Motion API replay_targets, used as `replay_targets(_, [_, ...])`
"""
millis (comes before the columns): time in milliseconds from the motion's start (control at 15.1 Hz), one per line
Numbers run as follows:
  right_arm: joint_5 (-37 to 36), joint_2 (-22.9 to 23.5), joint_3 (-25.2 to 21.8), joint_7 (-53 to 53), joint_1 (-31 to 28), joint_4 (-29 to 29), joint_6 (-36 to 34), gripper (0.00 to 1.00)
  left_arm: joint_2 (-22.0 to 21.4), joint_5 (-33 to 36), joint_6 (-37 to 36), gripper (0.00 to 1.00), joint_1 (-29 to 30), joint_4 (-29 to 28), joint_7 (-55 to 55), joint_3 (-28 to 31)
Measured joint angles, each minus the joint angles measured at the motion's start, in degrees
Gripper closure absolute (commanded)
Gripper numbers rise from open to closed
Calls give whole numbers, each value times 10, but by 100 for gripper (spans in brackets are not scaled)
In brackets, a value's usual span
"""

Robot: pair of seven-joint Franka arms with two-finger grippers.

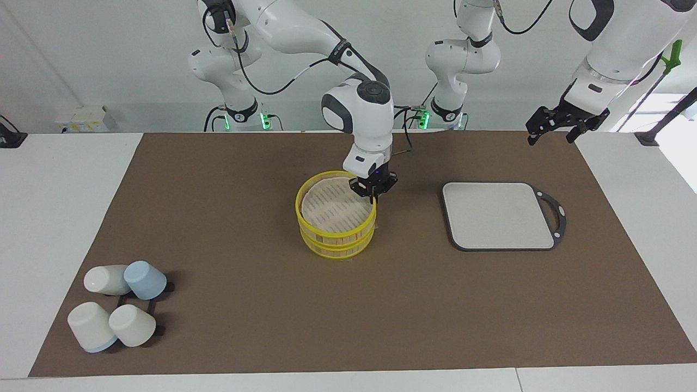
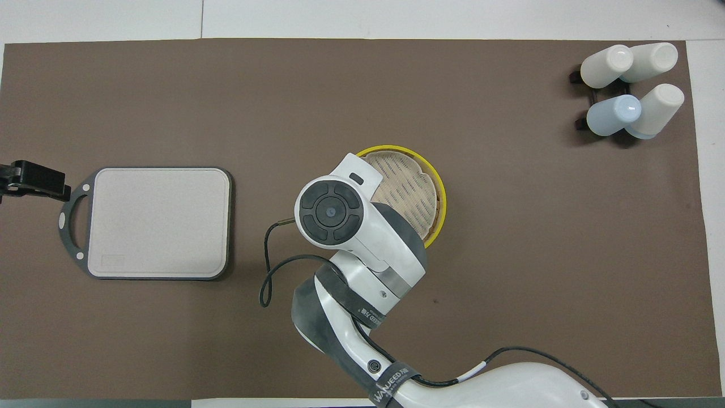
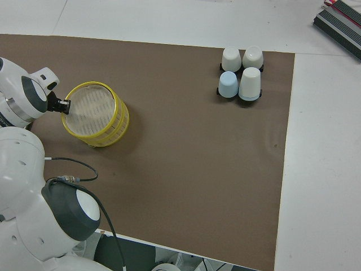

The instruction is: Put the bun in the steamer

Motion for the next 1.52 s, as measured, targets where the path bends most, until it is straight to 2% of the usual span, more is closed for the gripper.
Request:
replay_targets(66, [4, -1, 0, 3, -1, -4, 8, 79, -1, 0, 0, 0, 4, 0, 4, -1])
replay_targets(132, [12, -2, 0, 3, -3, -7, 15, 49, -1, 0, -1, 0, 9, 0, 7, -5])
replay_targets(199, [20, -2, -1, 3, -5, -9, 27, 43, -2, 0, -1, 0, 17, 0, 10, -13])
replay_targets(331, [26, -2, -1, 3, -6, -13, 41, 23, -2, 0, -1, 0, 27, 0, 10, -29])
replay_targets(463, [27, -2, -1, 3, -6, -14, 42, 13, -2, 0, -1, 0, 30, 0, 10, -34])
replay_targets(529, [27, -2, -1, 3, -6, -14, 42, 2, -2, 0, -1, 0, 30, 0, 10, -35])
replay_targets(794, [27, -3, -2, 3, -11, -6, 37, 0, -2, -2, -1, 0, 31, 0, 10, -35])
replay_targets(926, [27, -11, -4, 3, -31, 14, 0, 0, -3, -2, -1, 0, 32, 0, 10, -35])
replay_targets(1059, [27, -39, -7, 3, -69, 36, -60, 0, -4, -2, -1, 0, 32, 0, 10, -35])
replay_targets(1191, [26, -84, -8, -12, -119, 44, -151, 0, -4, -3, 0, 0, 33, -1, 10, -35])
replay_targets(1390, [26, -160, -8, -88, -193, 41, -293, 0, -6, -6, 3, 0, 33, -6, 10, -35])
replay_targets(1522, [26, -204, -8, -131, -235, 27, -345, 0, -8, -7, 5, 0, 33, -10, 10, -35])
